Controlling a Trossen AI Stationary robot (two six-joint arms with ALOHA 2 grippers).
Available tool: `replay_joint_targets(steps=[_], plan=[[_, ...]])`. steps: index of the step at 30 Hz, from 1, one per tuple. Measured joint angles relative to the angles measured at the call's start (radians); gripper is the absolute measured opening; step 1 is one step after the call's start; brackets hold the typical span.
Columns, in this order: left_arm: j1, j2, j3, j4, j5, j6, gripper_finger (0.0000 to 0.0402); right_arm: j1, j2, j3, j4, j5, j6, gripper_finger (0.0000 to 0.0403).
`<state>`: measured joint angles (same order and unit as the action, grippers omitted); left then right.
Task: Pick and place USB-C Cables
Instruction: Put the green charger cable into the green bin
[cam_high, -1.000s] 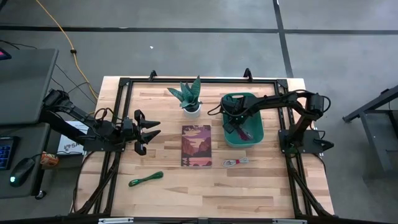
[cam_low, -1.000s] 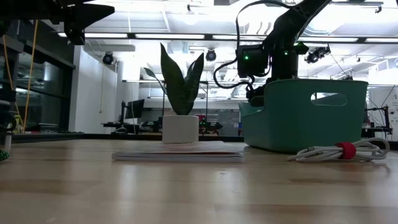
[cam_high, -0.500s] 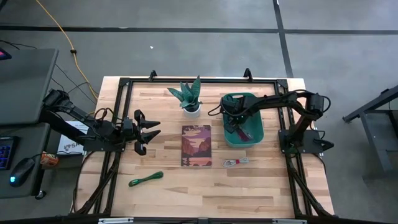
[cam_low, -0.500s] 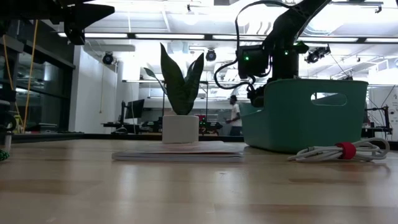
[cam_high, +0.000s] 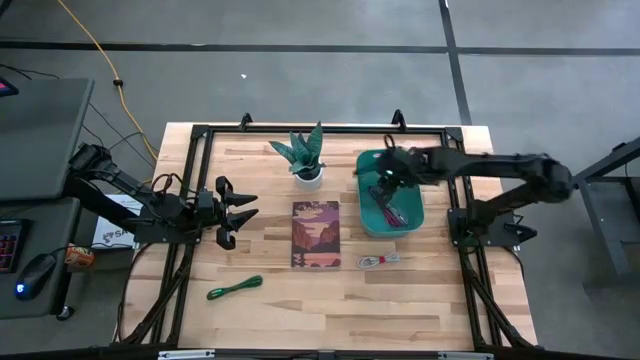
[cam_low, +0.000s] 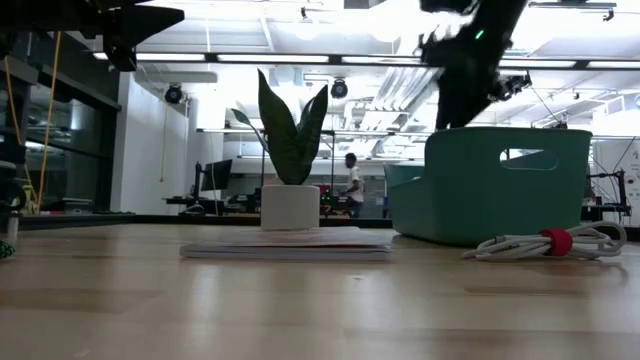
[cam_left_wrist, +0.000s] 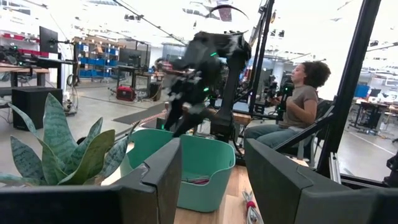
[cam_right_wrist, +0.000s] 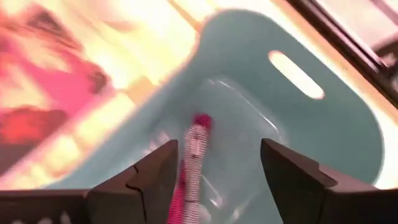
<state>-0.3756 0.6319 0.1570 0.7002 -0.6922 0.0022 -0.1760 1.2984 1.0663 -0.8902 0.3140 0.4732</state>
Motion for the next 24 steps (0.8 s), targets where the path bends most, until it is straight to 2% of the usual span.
replay_joint_targets(steps=[7,11,15,18,21,24], plan=[[0.000,0.000,0.000,0.000,0.000,0.000,0.0156,0.161,-0.284,-0.238,0.299,0.020,0.015,0.0220],[0.000,0.000,0.000,0.000,0.000,0.000,0.0156,0.230,-0.388,-0.426,0.655,0.025,-0.038,0.0220],[0.000,0.000,0.000,0.000,0.000,-0.010,0.0156,0.272,-0.408,-0.593,1.135,-0.010,-0.173,0.0220],[0.000,0.000,0.000,0.000,0.000,-0.017,0.0156,0.289,-0.396,-0.661,1.408,-0.079,-0.280,0.0220],[0.000,0.000,0.000,0.000,0.000,-0.014,0.0156,0.309,-0.389,-0.673,1.530,-0.149,-0.350,0.0220],[0.000,0.000,0.000,0.000,0.000,0.007,0.0156,0.338,-0.388,-0.662,1.526,-0.174,-0.382,0.0220]])
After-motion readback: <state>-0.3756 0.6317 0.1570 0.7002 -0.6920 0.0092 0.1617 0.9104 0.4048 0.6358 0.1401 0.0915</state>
